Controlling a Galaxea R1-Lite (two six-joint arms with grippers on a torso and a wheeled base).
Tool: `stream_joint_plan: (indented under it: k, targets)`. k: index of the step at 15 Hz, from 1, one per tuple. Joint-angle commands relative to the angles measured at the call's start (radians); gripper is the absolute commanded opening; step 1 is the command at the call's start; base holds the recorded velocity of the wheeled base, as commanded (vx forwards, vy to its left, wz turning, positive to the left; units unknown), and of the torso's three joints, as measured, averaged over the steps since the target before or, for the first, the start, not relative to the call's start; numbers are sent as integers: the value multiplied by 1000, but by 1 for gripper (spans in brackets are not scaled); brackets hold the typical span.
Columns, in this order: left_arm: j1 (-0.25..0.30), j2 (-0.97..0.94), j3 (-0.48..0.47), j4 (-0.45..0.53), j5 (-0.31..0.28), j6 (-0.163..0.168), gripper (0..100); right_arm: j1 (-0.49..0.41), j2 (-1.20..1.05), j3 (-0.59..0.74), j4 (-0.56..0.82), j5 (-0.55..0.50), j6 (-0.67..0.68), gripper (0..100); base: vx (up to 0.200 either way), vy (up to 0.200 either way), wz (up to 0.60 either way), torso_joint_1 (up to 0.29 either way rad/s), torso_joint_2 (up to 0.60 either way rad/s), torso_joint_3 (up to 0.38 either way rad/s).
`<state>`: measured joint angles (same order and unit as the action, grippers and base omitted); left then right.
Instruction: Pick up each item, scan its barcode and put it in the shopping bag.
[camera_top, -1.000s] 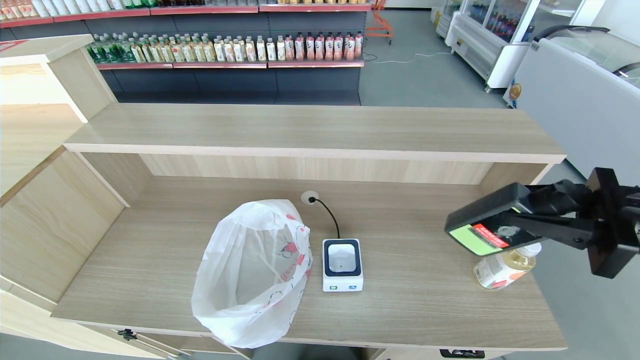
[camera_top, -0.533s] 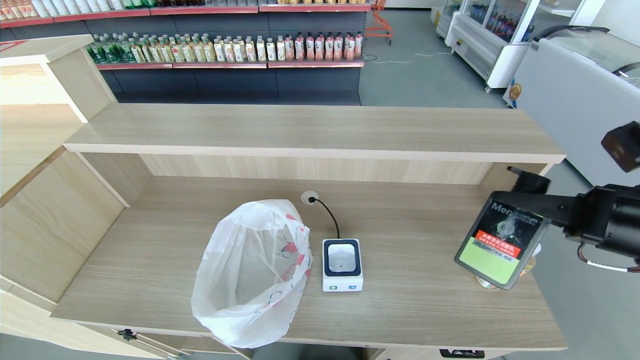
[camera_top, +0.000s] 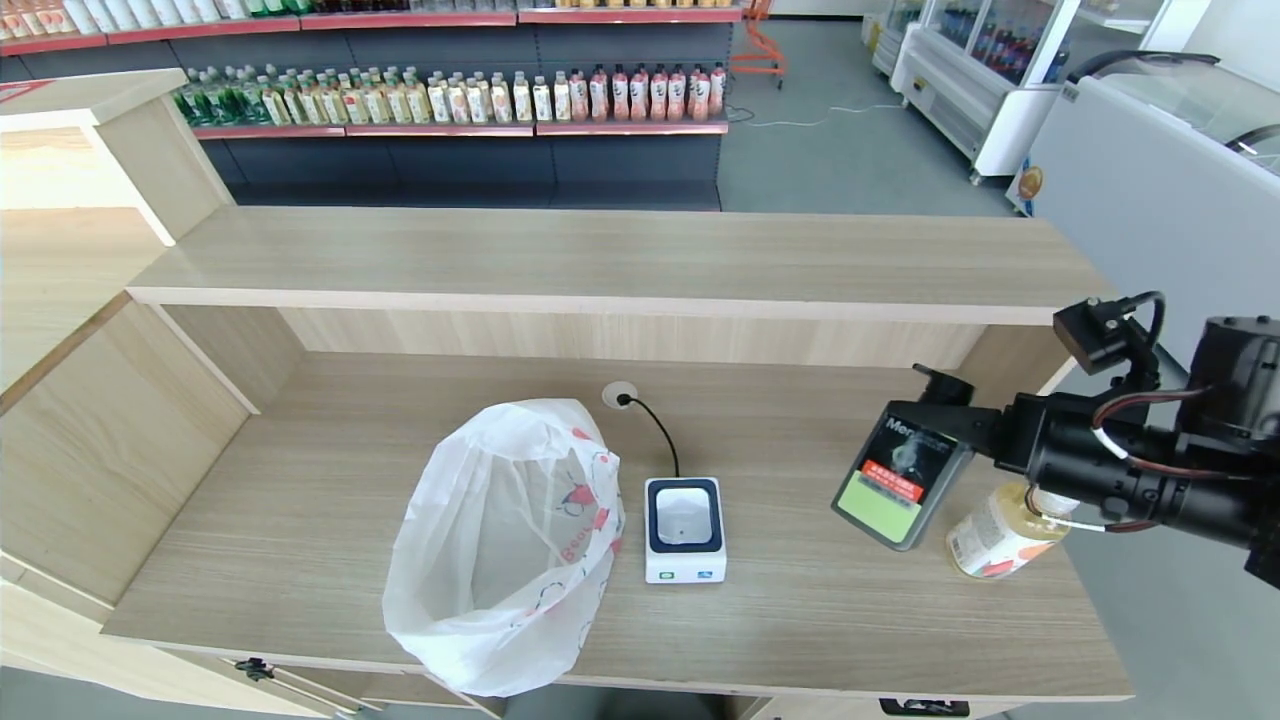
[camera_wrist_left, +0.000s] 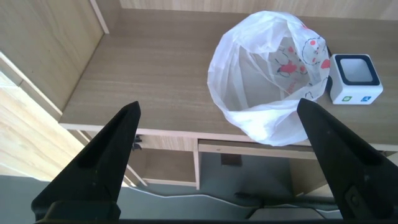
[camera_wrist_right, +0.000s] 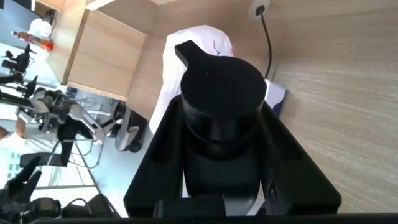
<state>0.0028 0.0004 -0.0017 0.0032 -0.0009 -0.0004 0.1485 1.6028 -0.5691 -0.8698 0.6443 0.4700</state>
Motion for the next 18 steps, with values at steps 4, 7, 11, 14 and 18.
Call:
stream_joint_plan:
  k: [4,7,11,14,18]
  targets:
    - [0,0,0,0,1,0,100,98,312,-32,-209,-69,1,0,0,0,0,0,0,0]
    - [0,0,0,0,-1,0,100,154,414,-121,-229,-98,1,0,0,0,0,0,0,0]
    - [0,0,0,0,1,2,100,200,523,-261,-224,-152,-1,0,0,0,0,0,0,0]
    - [0,0,0,0,1,2,100,226,572,-324,-216,-153,-2,0,0,0,0,0,0,0]
    - [0,0,0,0,1,0,100,241,612,-345,-218,-153,-8,0,0,0,0,0,0,0]
